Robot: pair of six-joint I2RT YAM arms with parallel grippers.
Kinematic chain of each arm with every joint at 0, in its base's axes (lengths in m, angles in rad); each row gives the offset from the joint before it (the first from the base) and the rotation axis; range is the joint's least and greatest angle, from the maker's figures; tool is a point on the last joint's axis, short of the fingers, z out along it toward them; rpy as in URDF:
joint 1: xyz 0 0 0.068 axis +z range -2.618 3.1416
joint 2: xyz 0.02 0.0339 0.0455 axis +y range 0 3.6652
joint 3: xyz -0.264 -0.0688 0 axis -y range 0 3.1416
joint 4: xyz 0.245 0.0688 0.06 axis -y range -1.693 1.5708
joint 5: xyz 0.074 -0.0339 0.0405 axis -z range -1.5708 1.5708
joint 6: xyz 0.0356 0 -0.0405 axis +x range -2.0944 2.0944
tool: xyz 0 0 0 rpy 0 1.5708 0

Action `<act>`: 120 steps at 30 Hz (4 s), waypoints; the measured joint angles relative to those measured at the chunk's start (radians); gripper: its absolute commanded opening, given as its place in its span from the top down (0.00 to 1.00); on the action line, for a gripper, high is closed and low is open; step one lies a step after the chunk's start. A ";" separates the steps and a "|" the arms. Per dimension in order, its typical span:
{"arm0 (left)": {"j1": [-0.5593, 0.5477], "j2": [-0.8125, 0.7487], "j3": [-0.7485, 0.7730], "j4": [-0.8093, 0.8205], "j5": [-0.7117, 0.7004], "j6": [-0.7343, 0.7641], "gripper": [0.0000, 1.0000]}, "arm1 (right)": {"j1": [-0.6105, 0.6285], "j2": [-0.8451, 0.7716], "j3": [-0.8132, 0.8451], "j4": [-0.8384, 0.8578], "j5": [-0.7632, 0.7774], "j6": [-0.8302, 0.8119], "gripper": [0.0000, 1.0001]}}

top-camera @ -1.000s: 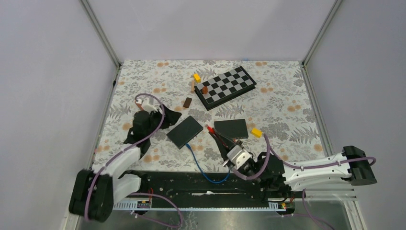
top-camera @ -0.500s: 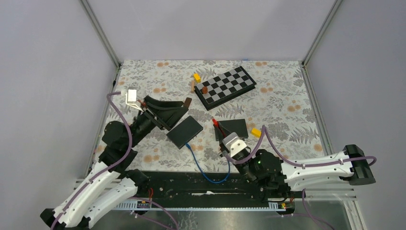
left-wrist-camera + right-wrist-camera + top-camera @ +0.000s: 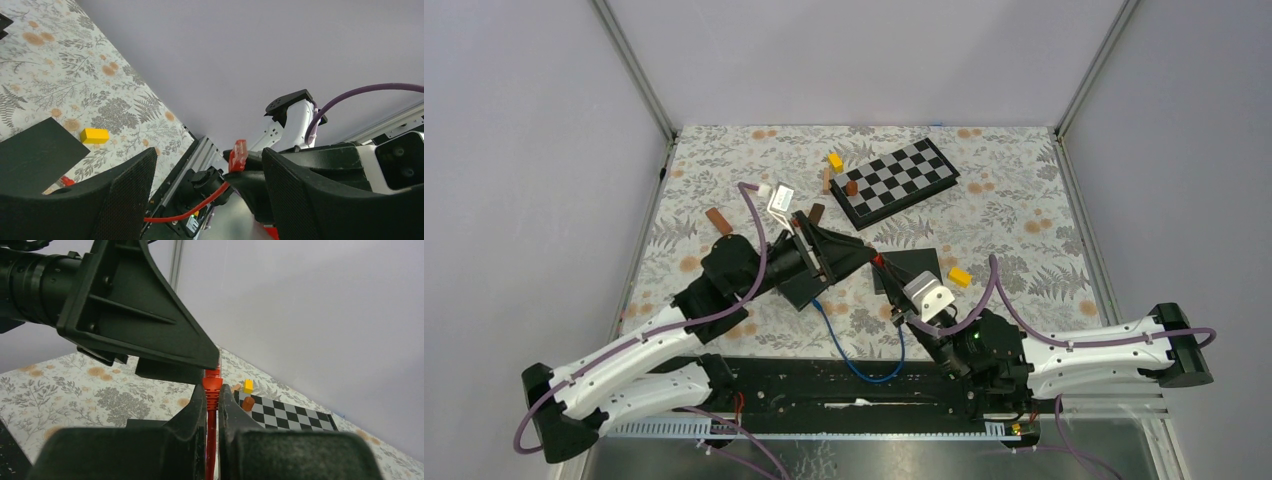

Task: Insert the plug into the switch port
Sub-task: Insert the connector into the switch port.

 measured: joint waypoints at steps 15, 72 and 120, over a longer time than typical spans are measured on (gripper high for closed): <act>-0.094 0.090 0.053 0.040 -0.057 0.020 0.96 | 0.000 -0.003 0.000 -0.048 -0.009 0.047 0.98; -0.100 -0.170 -0.137 0.326 0.106 0.300 0.20 | -0.209 -0.209 -0.065 -0.468 -0.467 0.743 1.00; -0.098 0.110 -0.134 0.238 -0.164 0.140 1.00 | -0.209 -0.083 -0.135 -0.233 -0.196 0.582 0.63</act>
